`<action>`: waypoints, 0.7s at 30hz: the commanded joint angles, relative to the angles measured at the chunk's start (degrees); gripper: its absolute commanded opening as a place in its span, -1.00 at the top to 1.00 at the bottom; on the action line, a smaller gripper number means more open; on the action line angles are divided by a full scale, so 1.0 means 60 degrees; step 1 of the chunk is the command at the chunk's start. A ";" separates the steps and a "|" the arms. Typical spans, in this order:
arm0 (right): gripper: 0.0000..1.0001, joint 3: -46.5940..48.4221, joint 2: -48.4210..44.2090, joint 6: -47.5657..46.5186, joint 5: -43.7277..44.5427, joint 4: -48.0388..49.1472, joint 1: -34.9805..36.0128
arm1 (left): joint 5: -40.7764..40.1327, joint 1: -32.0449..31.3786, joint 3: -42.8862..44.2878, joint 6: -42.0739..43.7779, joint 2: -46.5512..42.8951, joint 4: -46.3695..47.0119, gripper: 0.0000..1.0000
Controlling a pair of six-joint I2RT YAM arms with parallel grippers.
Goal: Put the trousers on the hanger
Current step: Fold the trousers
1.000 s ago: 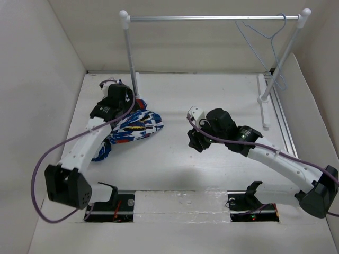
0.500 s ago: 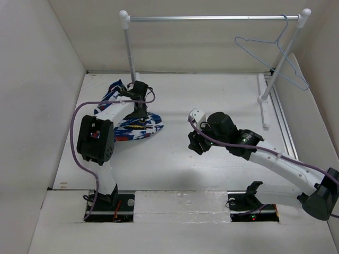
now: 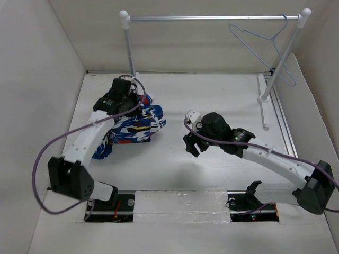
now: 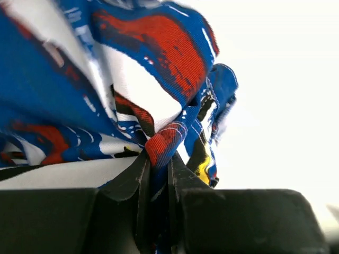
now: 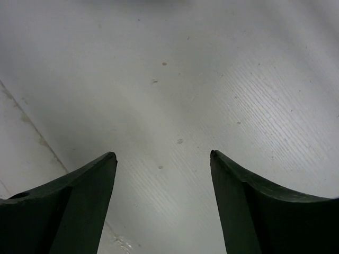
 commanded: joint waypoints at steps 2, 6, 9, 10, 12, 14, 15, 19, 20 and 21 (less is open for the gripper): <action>-0.60 0.0929 0.0825 -0.0033 0.0661 0.0283 0.0000 | 0.5862 -0.0229 -0.1228 0.0106 -0.2278 0.0714 0.96; -0.75 0.1561 0.1412 0.0128 0.0765 -0.0025 -0.0526 | 0.7013 -0.1383 -0.3427 0.1203 -0.2342 0.0688 -0.42; -0.84 0.1607 0.1559 0.0245 0.0765 -0.0041 -0.0762 | 0.5753 -0.2745 -0.3868 0.1031 -0.1990 0.0658 -0.98; -0.86 0.1534 0.1559 0.0246 0.0678 0.0032 -0.0878 | 0.5664 -0.2750 -0.3840 0.0871 -0.1917 0.0759 -0.98; -0.87 0.1358 0.1443 0.0565 0.0516 -0.0010 -0.1040 | 0.5562 -0.2750 -0.3577 0.0680 -0.2018 0.1023 -0.98; -0.88 0.0876 0.1180 0.0743 0.0487 0.0018 -0.1128 | 0.4978 -0.2750 -0.3139 0.0533 -0.1975 0.1097 -0.98; -0.89 0.0656 0.1048 0.0831 0.0428 0.0134 -0.1229 | 0.4771 -0.2750 -0.2658 0.0504 -0.1903 0.1068 -0.98; -0.83 -0.0835 0.0724 0.1167 -0.0668 0.1085 -0.1318 | 0.2724 -0.2238 -0.1702 -0.0154 -0.0968 0.0922 -0.96; -0.83 -0.1086 0.0695 0.1270 -0.1106 0.1610 -0.1072 | 0.2139 -0.2237 -0.1512 -0.0315 -0.0790 0.0950 -0.95; -0.83 -0.1292 0.0753 0.1416 -0.1299 0.1876 -0.0939 | 0.2075 -0.2237 -0.1423 -0.0259 -0.0586 0.1009 -0.96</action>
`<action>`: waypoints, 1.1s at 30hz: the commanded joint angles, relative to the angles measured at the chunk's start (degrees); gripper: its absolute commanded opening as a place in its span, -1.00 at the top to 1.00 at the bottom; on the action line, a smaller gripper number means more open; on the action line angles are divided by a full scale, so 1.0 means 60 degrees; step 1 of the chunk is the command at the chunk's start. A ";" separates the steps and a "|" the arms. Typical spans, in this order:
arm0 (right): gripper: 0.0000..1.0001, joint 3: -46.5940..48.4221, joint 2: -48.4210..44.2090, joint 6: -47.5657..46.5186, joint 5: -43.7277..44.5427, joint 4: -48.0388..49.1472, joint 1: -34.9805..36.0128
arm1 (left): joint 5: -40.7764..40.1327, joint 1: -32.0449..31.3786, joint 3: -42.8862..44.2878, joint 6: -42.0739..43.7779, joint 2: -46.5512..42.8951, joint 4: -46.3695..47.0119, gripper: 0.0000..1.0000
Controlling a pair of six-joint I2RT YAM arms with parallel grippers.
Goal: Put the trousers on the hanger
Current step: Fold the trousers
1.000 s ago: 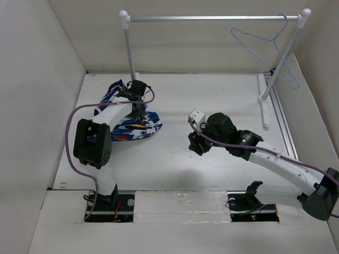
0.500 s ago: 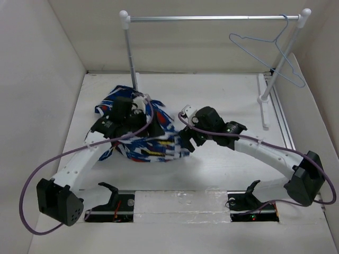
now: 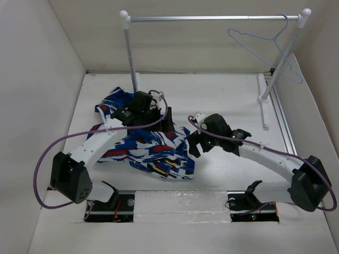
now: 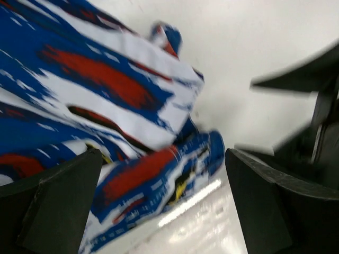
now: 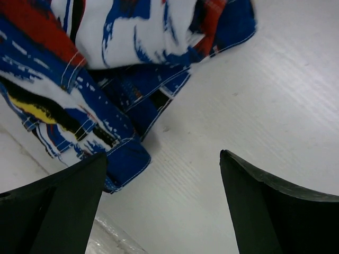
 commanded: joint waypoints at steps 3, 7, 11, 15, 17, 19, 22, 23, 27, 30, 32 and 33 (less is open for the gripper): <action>-0.83 -0.1074 0.0302 0.0533 -0.2022 0.2364 0.0720 | -0.0660 0.0131 0.1185 0.0120 0.1794 0.0253 -0.98; -0.81 -0.1323 0.0918 0.0328 -0.2213 0.3115 0.0927 | -0.0687 -0.0454 0.2608 0.0767 0.4297 -0.0757 -0.98; -0.36 -0.1295 0.1327 0.0152 -0.2433 0.3541 0.1015 | -0.0497 -0.0631 0.3224 0.0724 0.5240 -0.0686 -0.98; 0.95 -0.1002 0.1520 -0.0009 -0.2346 0.3016 0.1409 | -0.0613 -0.0631 0.3430 0.0694 0.5913 -0.0466 -0.65; 1.00 -0.0783 0.1214 -0.0111 -0.2011 0.2315 0.2007 | -0.0773 -0.0631 0.3591 0.0666 0.6222 -0.0363 0.47; 1.00 -0.0447 0.0556 -0.0520 -0.2153 0.1263 0.2724 | -0.1008 -0.0631 0.3825 0.0549 0.6426 -0.0217 1.00; 1.00 -0.0080 0.0275 -0.0975 -0.2813 0.0132 0.3619 | -0.1214 -0.0631 0.4249 0.0387 0.6734 -0.0187 1.00; 1.00 0.0168 0.0216 -0.1063 -0.3075 -0.0655 0.4000 | -0.1475 -0.0399 0.4498 0.0169 0.6764 -0.0173 1.00; 1.00 0.0580 0.0260 -0.1239 -0.2975 -0.2535 0.5234 | -0.2150 0.0172 0.5100 -0.0431 0.6502 -0.0129 1.00; 0.27 0.0843 0.0246 -0.1416 -0.2552 -0.3329 0.5234 | -0.2619 0.0685 0.4984 -0.0813 0.5712 0.0148 1.00; -0.14 0.0917 -0.0032 -0.1343 -0.2057 -0.3373 0.5234 | -0.2955 0.0964 0.4765 -0.0887 0.5097 0.0208 1.00; -0.38 0.1048 -0.0135 -0.1125 -0.1618 -0.3388 0.5234 | -0.2957 0.1183 0.4706 -0.0888 0.4979 0.0252 1.00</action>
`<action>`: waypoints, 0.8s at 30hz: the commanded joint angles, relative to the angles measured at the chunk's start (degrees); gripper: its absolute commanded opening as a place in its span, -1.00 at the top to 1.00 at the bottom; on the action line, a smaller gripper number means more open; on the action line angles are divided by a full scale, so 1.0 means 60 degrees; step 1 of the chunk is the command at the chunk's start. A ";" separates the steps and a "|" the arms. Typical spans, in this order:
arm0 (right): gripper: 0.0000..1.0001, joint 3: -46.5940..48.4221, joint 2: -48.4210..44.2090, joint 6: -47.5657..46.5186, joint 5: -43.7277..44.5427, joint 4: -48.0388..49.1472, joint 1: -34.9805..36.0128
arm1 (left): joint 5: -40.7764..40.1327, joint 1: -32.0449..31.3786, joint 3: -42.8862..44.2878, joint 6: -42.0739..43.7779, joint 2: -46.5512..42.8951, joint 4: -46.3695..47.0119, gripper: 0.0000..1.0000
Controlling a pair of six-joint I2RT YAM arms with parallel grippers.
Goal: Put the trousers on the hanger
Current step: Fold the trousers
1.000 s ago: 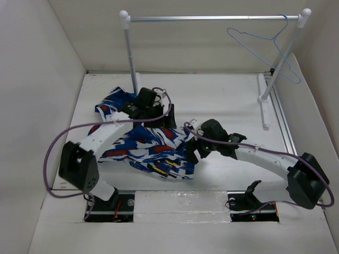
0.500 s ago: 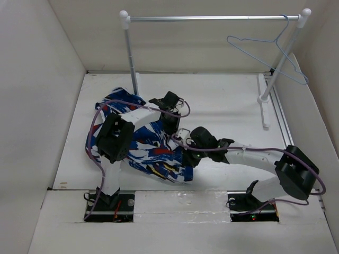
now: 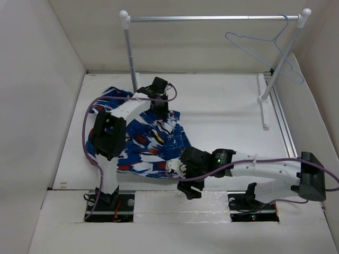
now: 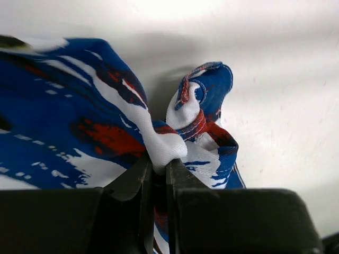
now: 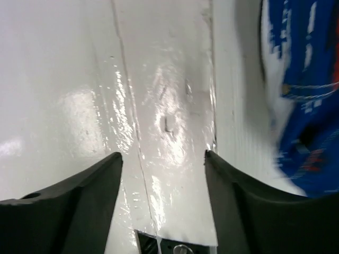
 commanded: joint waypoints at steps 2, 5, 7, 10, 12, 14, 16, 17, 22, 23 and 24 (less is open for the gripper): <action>-0.45 0.0558 -0.0824 0.0324 0.1784 -0.0377 -0.0368 | -0.0899 0.0762 -0.0027 -0.0192 -0.1595 0.0569 1.00; -0.48 0.0017 -0.1031 0.1086 0.2144 0.1374 -0.2148 | -0.0797 0.0764 -0.0246 -0.0060 -0.1698 0.0481 1.00; -0.50 -0.0509 -0.0740 0.1539 0.2157 0.2435 -0.3149 | -0.0913 0.0764 -0.0393 -0.0059 -0.1654 0.0408 1.00; -0.53 -0.0615 0.0444 0.1775 0.1704 0.4326 -0.4616 | -0.1016 0.0764 -0.0540 0.0014 -0.1698 0.0291 1.00; -0.59 0.0013 0.1729 0.1543 0.1805 0.4680 -0.5245 | -0.0957 0.0764 -0.0774 0.0116 -0.1800 0.0436 1.00; -0.65 0.0714 0.2437 0.1512 0.2184 0.4725 -0.5511 | -0.0797 0.0764 -0.0920 0.0189 -0.1947 0.0524 1.00; -0.75 0.1054 0.3183 0.1613 0.2493 0.4478 -0.5774 | -0.0694 0.0764 -0.0979 0.0219 -0.1962 0.0539 1.00; -0.77 0.1113 0.3318 0.1730 0.2610 0.4317 -0.5776 | -0.0650 0.0764 -0.0965 0.0248 -0.1976 0.0539 1.00; -0.76 -0.0087 0.3363 0.2537 0.2436 0.4579 -0.5863 | -0.0386 0.0764 -0.0833 0.0205 -0.1859 0.0730 1.00; -0.72 -0.0435 0.3160 0.2711 0.1783 0.5043 -0.5864 | -0.0313 0.0764 -0.0761 0.0190 -0.1816 0.0773 1.00; -0.61 -0.0787 0.3013 0.3032 0.1400 0.5424 -0.5864 | -0.0240 0.0764 -0.0673 0.0175 -0.1786 0.0846 1.00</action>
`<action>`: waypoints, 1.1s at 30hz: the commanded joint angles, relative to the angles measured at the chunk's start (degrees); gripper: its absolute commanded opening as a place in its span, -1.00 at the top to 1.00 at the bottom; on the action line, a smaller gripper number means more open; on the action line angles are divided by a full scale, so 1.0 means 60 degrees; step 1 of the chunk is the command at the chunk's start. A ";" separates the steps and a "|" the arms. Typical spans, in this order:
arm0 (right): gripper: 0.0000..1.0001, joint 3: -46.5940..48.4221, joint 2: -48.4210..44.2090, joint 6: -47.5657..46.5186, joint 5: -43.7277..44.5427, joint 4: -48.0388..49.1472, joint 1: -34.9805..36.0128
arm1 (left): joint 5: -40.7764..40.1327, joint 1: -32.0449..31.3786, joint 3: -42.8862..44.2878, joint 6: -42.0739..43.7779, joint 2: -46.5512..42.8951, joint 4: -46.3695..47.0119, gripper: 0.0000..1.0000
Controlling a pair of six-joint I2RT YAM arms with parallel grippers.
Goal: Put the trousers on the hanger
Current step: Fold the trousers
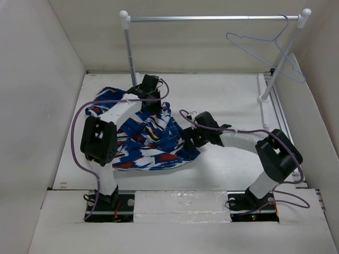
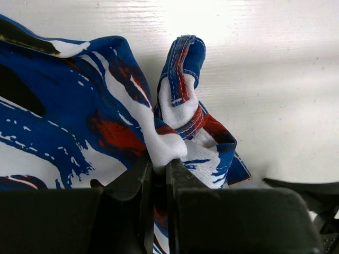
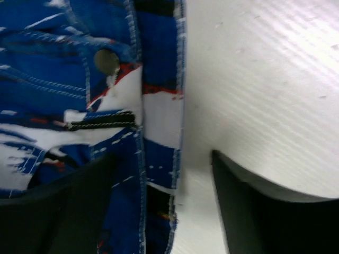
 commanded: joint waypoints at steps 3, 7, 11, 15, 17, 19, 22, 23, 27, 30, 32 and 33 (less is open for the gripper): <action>0.48 -0.2252 -0.1128 0.1414 -0.2347 0.2768 -0.0137 | 0.0574 -0.0001 0.0586 -0.0007 -0.0040 0.0210 1.00; 1.00 -0.3206 -0.2883 0.1476 -0.2350 0.2729 -0.0970 | 0.1012 -0.0001 0.1142 -0.0139 0.0413 0.0224 0.94; 1.00 -0.2903 -0.6031 0.1300 -0.0119 -0.0803 -0.2493 | 0.1088 -0.0513 0.1931 -0.0081 0.0590 0.0327 0.15; 1.00 -0.2141 -0.8671 0.1198 0.1806 -0.3552 -0.4309 | 0.0694 -0.0514 0.2505 -0.0534 0.0678 0.0240 -0.47; 1.00 -0.1978 -0.9332 0.1066 0.2465 -0.4608 -0.5335 | 0.0166 -0.0514 0.2681 -0.0520 0.0620 0.0049 -0.61; 1.00 -0.2065 -0.9523 0.0890 0.2601 -0.5049 -0.6022 | -0.0694 -0.0514 0.2536 -0.0317 0.0372 -0.0214 -0.62; 0.50 -0.2473 -0.9729 0.0685 0.2280 -0.5533 -0.6392 | -0.2289 -0.0369 0.1425 -0.0256 -0.0447 -0.0259 -0.65; 0.18 -0.2606 -0.9860 0.0627 0.2018 -0.5491 -0.6393 | -0.2558 -0.0208 0.0566 -0.0343 -0.0711 -0.0216 -0.66; -0.57 -0.2594 -0.9861 0.0276 0.1796 -0.5198 -0.6393 | -0.3248 0.1079 -0.1767 -0.0944 -0.2699 0.0514 -0.71; -0.52 -0.2212 -0.9453 -0.0293 0.1083 -0.4292 -0.6393 | -0.2884 0.2733 -0.3262 -0.1354 -0.3916 0.0984 -0.71; -0.23 -0.2255 -0.8970 -0.0618 -0.0319 -0.3038 -0.6393 | -0.2109 0.4280 -0.4154 -0.1574 -0.4417 0.1132 -0.71; 0.51 -0.2227 -0.8634 -0.0880 -0.0763 -0.2855 -0.6219 | -0.1874 0.4769 -0.4435 -0.1894 -0.4883 0.1220 -0.70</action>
